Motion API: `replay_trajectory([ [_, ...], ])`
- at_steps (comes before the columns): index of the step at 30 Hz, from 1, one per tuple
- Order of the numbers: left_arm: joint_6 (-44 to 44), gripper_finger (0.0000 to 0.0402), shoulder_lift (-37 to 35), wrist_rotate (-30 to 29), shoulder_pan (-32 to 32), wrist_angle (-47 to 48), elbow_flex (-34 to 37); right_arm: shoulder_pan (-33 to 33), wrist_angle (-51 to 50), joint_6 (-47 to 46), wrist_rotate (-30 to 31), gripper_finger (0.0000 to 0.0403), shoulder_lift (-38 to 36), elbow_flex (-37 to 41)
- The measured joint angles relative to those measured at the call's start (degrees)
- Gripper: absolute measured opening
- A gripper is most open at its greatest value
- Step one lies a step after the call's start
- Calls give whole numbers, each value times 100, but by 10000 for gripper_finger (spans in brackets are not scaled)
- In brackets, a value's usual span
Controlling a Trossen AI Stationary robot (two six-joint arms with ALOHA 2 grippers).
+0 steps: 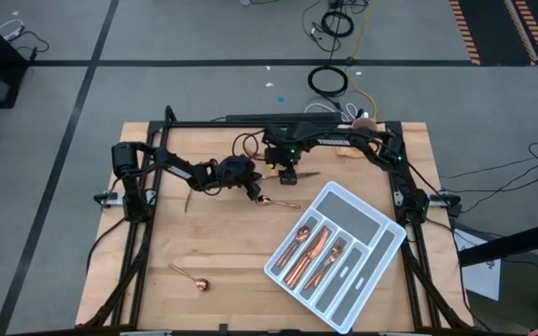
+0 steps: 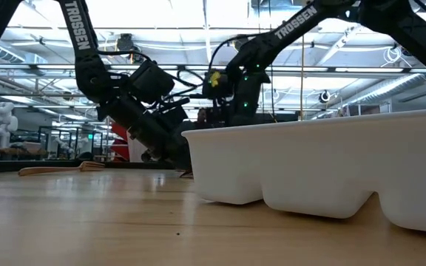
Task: Sort silverware
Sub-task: Put the gold spoon into the cutlery tray with the other gold spoon
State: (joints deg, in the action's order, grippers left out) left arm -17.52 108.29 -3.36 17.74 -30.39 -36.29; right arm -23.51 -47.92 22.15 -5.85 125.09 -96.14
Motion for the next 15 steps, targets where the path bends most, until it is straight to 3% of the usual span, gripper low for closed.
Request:
replay_trajectory([
  [5, 28, 0, 0, -23, -20, 26, 0, 9, -105, -51, 2, 257, 219, 0],
  [10, 42, 0, 0, -22, -24, 37, 2, 102, -123, -19, 401, 253, 232, -2],
  [15, 95, 0, -1, -23, -24, 33, 7, 245, -335, -248, 1036, 199, 381, -35],
])
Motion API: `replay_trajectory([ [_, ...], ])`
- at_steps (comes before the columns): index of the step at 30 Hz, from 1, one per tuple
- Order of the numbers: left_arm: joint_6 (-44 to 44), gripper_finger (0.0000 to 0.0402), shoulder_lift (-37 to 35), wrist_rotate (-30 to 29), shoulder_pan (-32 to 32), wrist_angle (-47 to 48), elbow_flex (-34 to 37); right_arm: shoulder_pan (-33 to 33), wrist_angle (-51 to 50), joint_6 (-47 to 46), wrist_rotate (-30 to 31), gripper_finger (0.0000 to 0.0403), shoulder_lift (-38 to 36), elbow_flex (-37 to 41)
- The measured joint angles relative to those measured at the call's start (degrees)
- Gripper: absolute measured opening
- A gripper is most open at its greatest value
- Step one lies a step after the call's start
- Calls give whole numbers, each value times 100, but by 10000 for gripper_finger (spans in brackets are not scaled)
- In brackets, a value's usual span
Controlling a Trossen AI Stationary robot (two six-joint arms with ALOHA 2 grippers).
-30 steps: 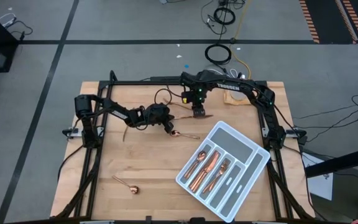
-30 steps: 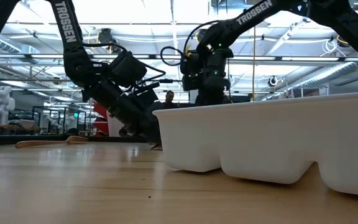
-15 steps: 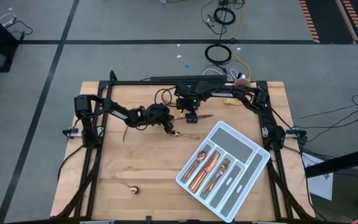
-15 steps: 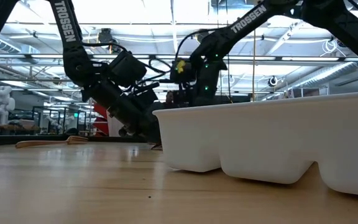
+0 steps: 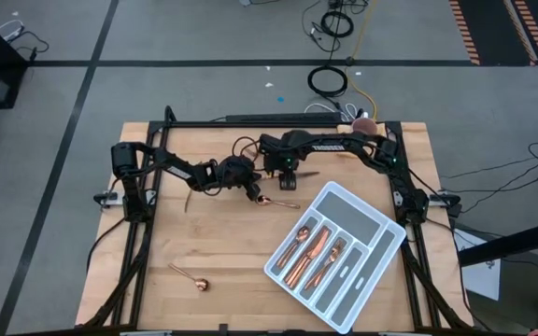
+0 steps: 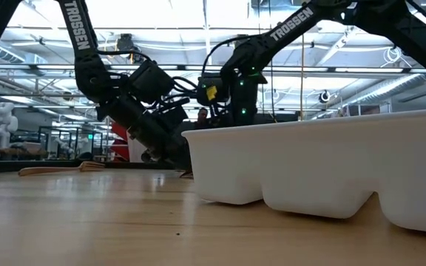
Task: Sort silverware
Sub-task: Put the gold spoon into the cutlery tray with the other gold spoon
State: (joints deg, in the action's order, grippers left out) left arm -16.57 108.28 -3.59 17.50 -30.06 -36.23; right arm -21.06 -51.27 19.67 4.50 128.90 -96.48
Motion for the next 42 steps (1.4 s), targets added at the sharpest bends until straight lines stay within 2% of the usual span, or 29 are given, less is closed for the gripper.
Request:
replay_trajectory([
  [3, 44, 0, -1, 1, 0, -2, 2, 40, -149, -381, 112, 139, 100, 2],
  [7, 54, 0, -1, 6, 2, -4, 2, 37, -310, -850, -228, 38, 281, -37],
  [9, 54, 0, -1, 4, 2, -7, 2, 45, -307, -921, -251, 14, 293, -37],
  [16, -241, 10, -213, 58, 3, 76, 14, 139, -384, -1045, -250, 3, 281, -171],
  [22, -519, 38, -955, 655, -8, 786, 59, 148, -528, -1230, -361, 1, 316, -333],
  [32, -103, 43, -2215, 499, -1, 2796, 35, 197, -846, -1180, -411, 0, 363, -803],
  [42, 65, 43, -2401, 335, -2, 3237, 24, 234, -1194, -1109, -484, 4, 393, -1606],
])
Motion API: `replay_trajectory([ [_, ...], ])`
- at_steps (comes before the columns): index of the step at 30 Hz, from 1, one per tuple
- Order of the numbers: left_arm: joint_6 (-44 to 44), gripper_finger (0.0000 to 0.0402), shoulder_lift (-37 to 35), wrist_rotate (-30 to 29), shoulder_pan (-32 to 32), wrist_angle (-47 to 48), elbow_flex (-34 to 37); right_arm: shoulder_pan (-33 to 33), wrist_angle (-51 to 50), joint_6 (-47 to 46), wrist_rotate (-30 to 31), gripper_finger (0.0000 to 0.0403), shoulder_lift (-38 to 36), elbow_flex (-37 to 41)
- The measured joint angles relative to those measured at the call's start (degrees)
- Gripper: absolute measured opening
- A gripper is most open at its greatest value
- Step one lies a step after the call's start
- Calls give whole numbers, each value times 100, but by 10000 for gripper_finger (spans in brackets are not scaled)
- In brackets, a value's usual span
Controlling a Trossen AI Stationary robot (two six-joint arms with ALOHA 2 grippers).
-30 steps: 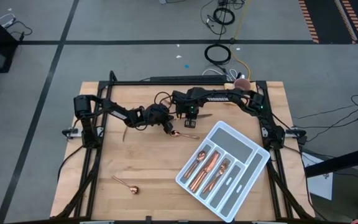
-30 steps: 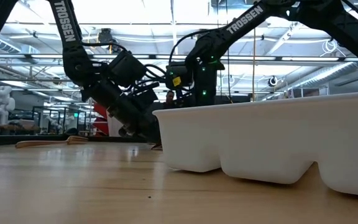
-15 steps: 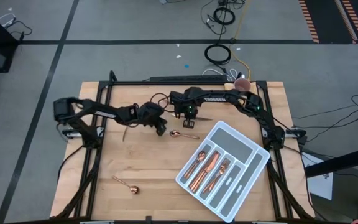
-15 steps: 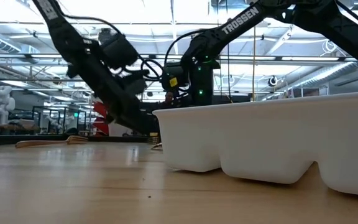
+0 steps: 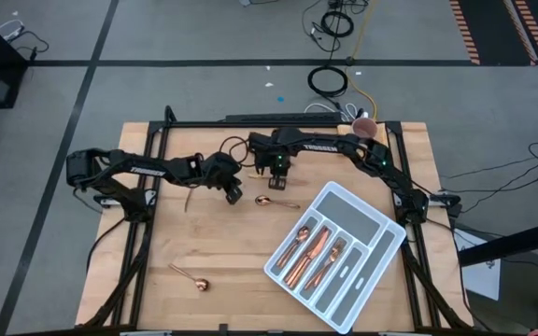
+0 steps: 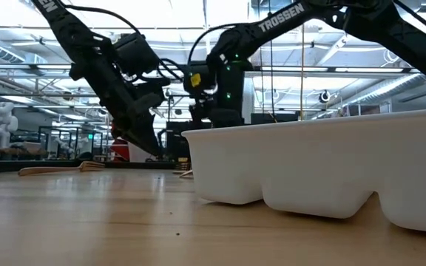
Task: Sort silverware
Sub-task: Put the gold spoon into the cutlery tray with the other gold spoon
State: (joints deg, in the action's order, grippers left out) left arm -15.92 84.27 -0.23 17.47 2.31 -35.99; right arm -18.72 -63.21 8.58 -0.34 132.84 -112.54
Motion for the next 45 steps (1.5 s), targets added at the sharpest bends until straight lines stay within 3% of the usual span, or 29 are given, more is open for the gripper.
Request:
replay_trajectory([
  [8, 141, 43, 0, -87, 0, 137, -9, -2, -289, 455, -36, 10, -11, -155],
  [12, 142, 43, 0, -151, 0, 197, -9, 17, -302, 892, -385, 67, -20, 12],
  [18, 144, 43, 0, -157, 0, 195, -11, 61, 538, 728, -407, 181, -31, 475],
  [23, 144, 43, -2, -183, 0, 189, -11, 111, 1298, 670, 181, 214, -66, 895],
  [27, 141, 43, -3, -225, -2, 177, -11, 227, 1407, 638, 585, 178, -79, 979],
  [33, 141, 43, -5, -306, 1, 173, -11, 243, 1481, 7, 628, 22, -66, 987],
  [45, 139, 43, -7, -306, -2, 430, -22, 232, 1042, -498, 526, 1, -132, 786],
])
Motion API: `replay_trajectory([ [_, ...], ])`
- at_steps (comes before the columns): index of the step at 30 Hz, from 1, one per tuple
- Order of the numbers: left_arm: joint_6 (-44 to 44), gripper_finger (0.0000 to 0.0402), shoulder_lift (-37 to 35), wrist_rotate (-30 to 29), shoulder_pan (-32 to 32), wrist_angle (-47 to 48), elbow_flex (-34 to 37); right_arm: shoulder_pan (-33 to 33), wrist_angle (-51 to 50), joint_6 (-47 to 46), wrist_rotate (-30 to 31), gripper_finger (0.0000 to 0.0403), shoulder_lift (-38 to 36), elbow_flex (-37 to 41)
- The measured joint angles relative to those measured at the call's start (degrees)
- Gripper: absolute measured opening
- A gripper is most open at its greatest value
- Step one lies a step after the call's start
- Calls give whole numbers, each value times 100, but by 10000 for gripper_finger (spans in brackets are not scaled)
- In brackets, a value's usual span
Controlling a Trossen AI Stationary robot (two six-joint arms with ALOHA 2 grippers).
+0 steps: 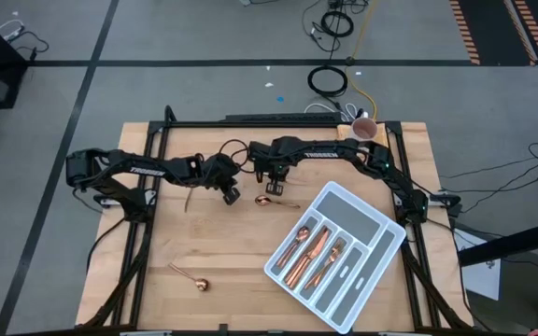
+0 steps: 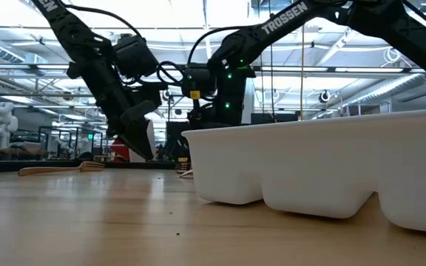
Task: Sort silverware
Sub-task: Put the gold spoon into the cutlery tray with the other gold spoon, then put the gold table knife into the cutlery tray with the other gold table knives
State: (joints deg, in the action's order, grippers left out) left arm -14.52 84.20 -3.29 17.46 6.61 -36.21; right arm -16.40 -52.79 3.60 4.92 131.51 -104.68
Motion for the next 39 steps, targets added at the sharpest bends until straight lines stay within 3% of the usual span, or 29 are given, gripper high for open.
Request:
replay_trajectory([
  [9, -8, 43, 0, 0, -1, 44, 0, 0, -158, -140, -35, 2, -165, -182],
  [15, -12, 43, 0, -49, -24, -7, 0, 2, -376, -46, -24, 1, -674, -184],
  [26, 7, 43, 0, 68, -24, -1664, 0, -97, -611, -82, 220, 0, -2321, -188],
  [32, -12, 43, 1, 166, -24, -2147, -35, -186, -827, 452, -236, 0, -3164, -188],
  [39, -98, 43, 2, 87, -23, -3495, -79, -190, -1585, 1080, -1358, 0, -4018, -186],
])
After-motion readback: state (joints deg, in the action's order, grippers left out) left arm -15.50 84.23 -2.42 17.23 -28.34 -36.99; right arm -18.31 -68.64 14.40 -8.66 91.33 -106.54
